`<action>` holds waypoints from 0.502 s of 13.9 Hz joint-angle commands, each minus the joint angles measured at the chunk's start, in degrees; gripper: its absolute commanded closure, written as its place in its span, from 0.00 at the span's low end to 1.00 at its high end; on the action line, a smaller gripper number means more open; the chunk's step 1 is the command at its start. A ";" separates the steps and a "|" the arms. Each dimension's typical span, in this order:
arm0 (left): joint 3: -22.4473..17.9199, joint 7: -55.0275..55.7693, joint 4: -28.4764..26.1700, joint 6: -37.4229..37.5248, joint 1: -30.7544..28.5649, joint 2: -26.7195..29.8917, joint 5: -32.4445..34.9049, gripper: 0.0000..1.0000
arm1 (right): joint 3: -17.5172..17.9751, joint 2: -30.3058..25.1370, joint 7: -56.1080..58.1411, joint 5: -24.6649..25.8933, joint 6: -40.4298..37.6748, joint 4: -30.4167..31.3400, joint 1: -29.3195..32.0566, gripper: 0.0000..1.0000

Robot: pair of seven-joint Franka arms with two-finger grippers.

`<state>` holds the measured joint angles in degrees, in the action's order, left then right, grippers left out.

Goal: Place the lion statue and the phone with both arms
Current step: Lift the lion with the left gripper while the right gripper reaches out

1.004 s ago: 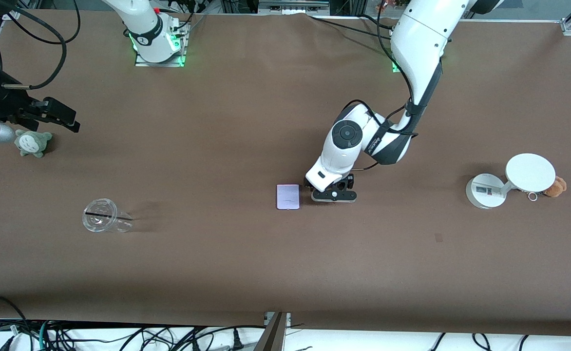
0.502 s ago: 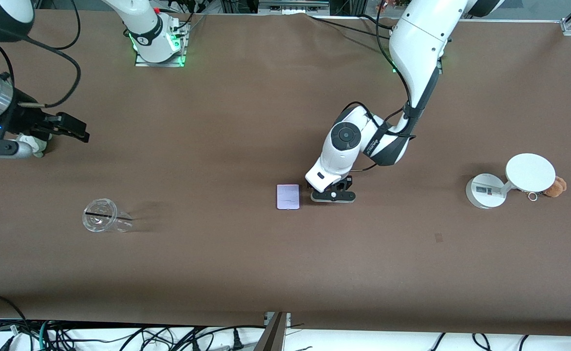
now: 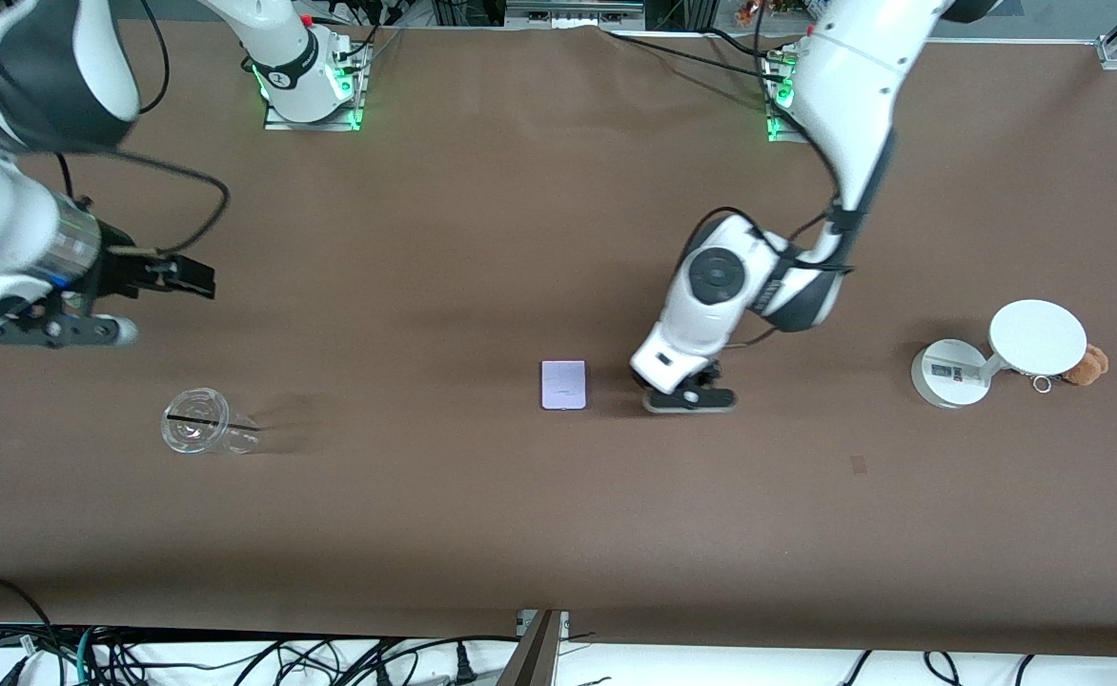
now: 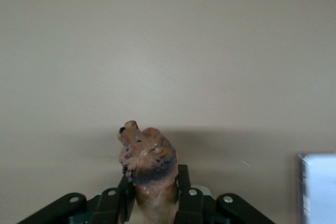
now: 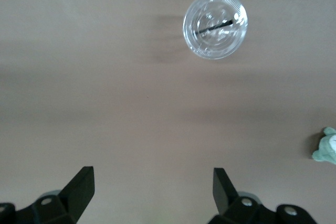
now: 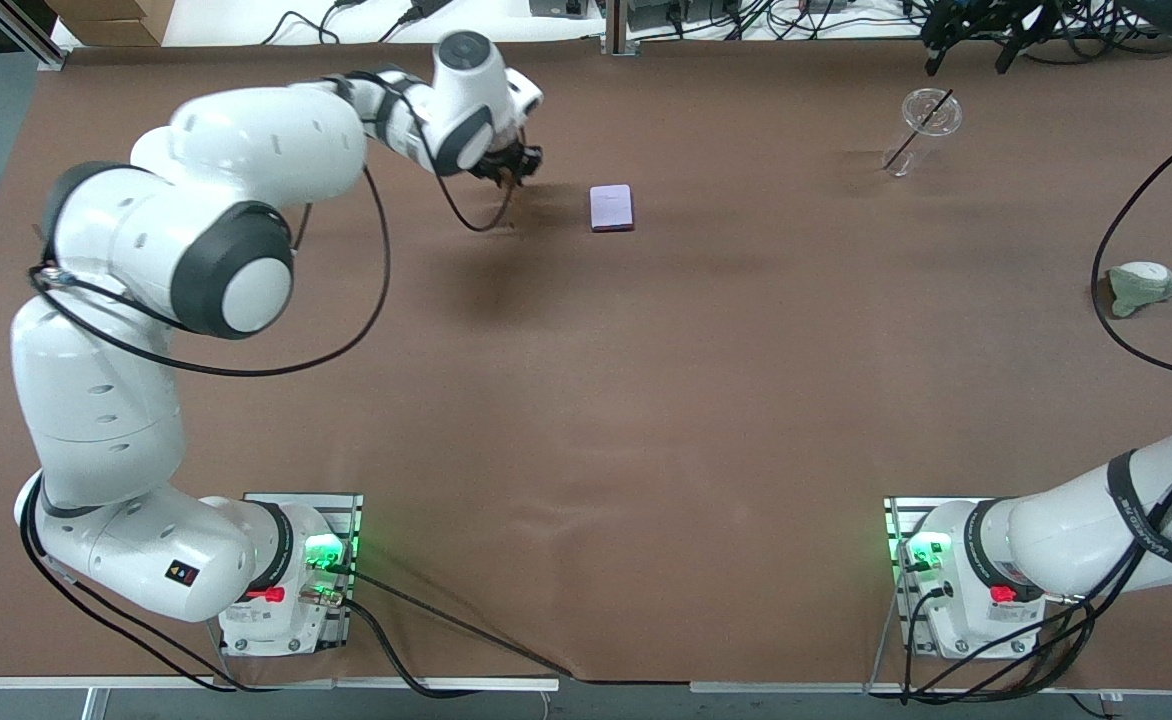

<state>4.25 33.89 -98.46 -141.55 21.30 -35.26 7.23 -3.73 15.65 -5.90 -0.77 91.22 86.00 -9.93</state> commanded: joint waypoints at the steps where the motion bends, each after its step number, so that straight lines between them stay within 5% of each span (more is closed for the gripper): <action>1: 0.67 -8.45 -8.31 0.66 -8.00 7.56 1.83 1.00 | 0.31 2.36 -0.94 -0.62 0.01 -1.19 -1.57 0.00; 7: -4.42 -15.94 -18.69 -1.71 -13.73 13.55 1.83 1.00 | 0.75 6.39 -13.34 -5.52 7.64 -1.45 -10.10 0.00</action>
<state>0.49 20.30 -112.22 -141.52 8.26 -25.23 7.30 -2.90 19.75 -17.62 -2.90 96.64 85.86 -18.51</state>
